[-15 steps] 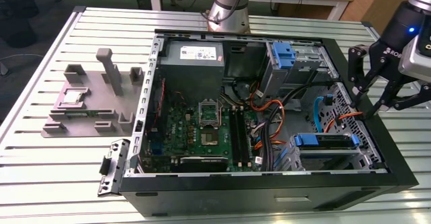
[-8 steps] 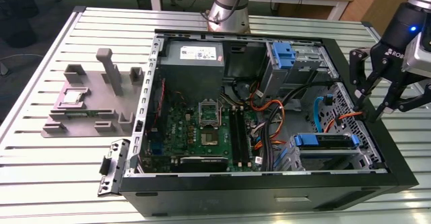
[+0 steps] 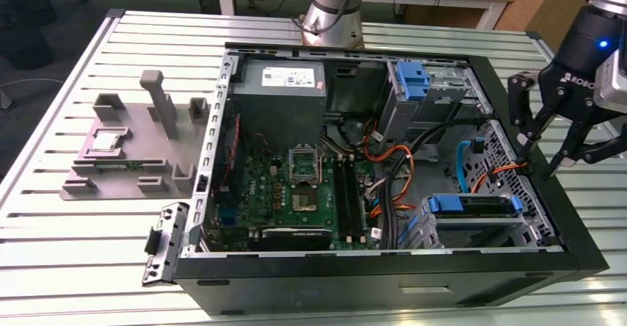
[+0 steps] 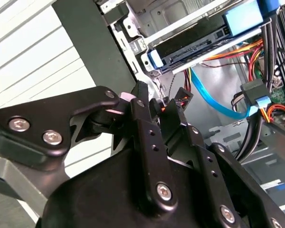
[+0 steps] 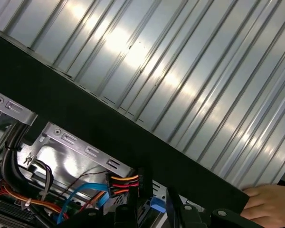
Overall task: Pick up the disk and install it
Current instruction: 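Insert the first disk wire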
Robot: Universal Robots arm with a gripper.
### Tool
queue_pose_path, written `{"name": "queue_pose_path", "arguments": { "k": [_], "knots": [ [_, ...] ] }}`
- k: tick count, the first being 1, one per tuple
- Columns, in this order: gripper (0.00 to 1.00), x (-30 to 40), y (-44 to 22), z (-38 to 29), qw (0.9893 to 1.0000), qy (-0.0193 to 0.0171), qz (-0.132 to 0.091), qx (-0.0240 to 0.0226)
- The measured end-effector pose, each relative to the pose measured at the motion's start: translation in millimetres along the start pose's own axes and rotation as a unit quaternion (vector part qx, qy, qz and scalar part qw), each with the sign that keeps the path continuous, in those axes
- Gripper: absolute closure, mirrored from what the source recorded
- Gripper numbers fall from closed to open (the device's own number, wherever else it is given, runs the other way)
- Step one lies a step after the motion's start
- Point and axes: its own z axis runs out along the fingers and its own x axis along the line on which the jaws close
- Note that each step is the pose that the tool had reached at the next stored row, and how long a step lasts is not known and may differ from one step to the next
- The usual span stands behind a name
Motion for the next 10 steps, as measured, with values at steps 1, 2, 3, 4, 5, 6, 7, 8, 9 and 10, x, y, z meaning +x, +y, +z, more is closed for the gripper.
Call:
{"name": "queue_pose_path", "arguments": {
  "k": [1, 2, 3, 4, 5, 6, 7, 8, 9, 10],
  "knots": [
    [0.63, 0.1, 0.1, 0.3, 1.0000, -0.0007, -0.004, -0.0005],
    [0.63, 0.4, 0.3, 0.4, 1.0000, -0.0016, -0.007, -0.0006],
    [0.63, 0.7, 0.5, 0.6, 1.0000, -0.0027, -0.009, -0.0004],
    [0.63, 1.1, 0.7, 0.8, 0.9999, -0.0035, -0.011, -0.0002],
    [0.63, 1.5, 0.9, 1.0, 0.9999, -0.0048, -0.013, 0.0009],
    [0.63, 2.2, 1.3, 1.0, 0.9999, -0.0070, -0.014, 0.0032],
    [0.63, 2.9, 1.7, 1.1, 0.9998, -0.0095, -0.015, 0.0057],
    [0.63, 3.0, 1.7, 1.1, 0.9998, -0.0109, -0.015, 0.0068],
    [0.63, 3.0, 1.7, 1.0, 0.9998, -0.0110, -0.015, 0.0068],
    [0.63, 2.9, 1.8, 1.0, 0.9998, -0.0110, -0.015, 0.0068]
  ]
}}
